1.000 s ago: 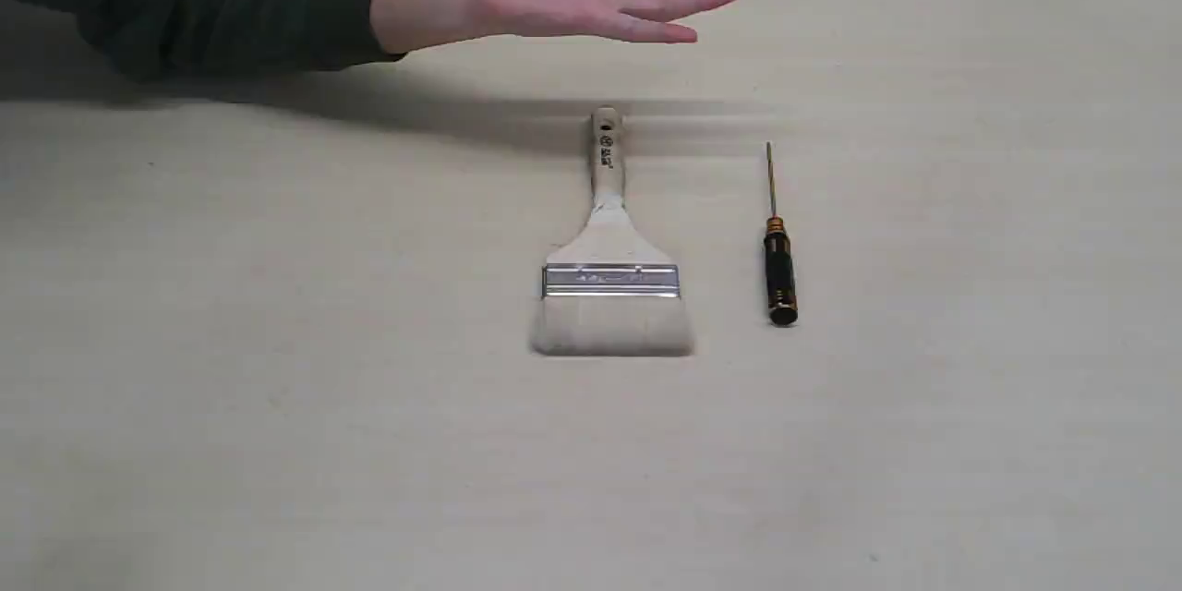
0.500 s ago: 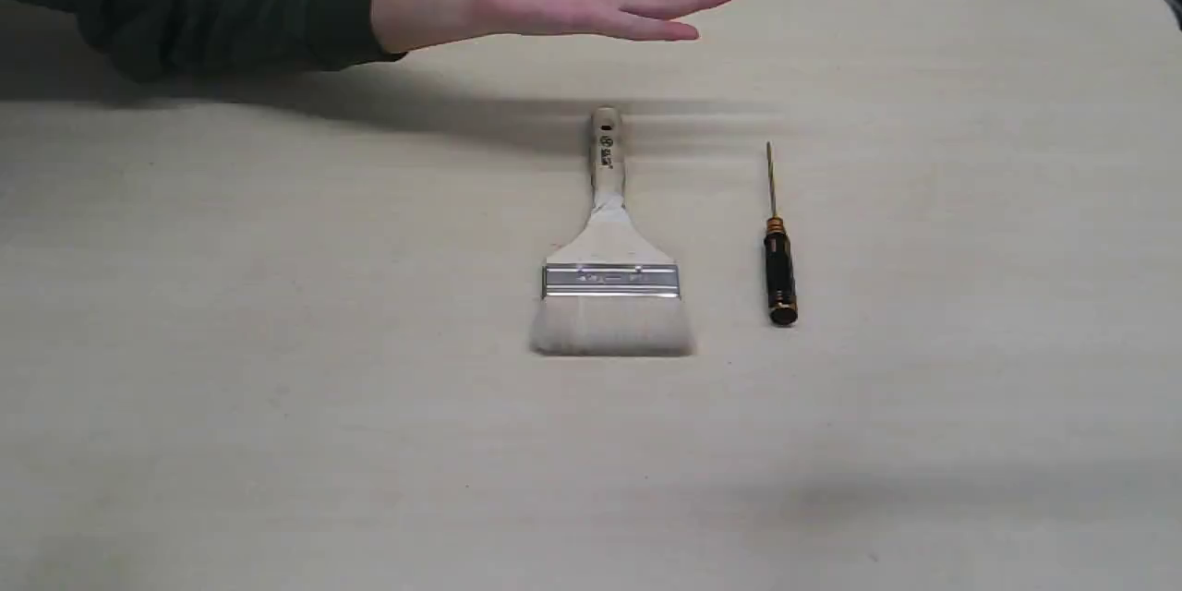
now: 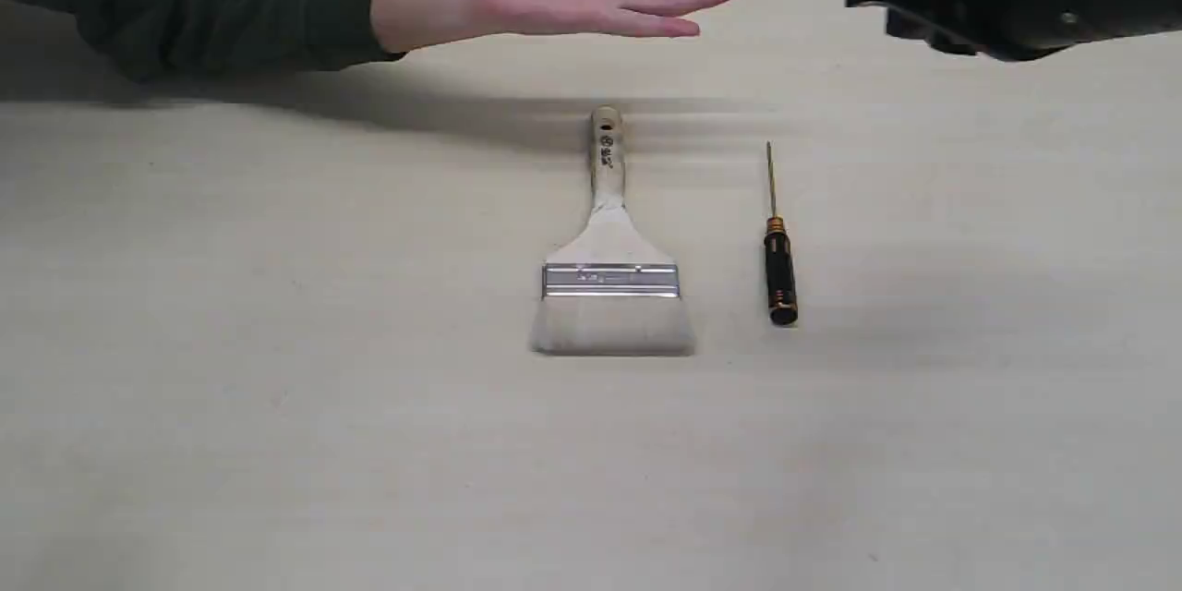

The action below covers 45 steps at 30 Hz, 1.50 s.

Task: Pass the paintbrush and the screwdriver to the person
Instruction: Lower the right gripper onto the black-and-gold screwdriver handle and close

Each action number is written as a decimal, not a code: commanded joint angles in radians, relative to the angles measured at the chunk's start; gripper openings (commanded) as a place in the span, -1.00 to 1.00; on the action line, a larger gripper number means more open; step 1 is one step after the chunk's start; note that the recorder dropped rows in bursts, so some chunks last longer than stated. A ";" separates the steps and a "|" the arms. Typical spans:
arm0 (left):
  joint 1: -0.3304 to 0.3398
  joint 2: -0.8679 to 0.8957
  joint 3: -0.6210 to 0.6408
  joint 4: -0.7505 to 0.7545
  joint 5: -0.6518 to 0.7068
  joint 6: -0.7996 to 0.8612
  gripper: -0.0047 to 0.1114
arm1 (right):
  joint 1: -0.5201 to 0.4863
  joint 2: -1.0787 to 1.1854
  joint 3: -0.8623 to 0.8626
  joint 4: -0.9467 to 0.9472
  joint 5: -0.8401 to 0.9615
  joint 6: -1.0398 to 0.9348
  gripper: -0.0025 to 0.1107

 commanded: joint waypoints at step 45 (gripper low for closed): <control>-0.005 -0.002 0.002 -0.005 -0.010 -0.002 -0.92 | 0.066 0.484 -0.122 -0.061 0.208 0.097 -0.08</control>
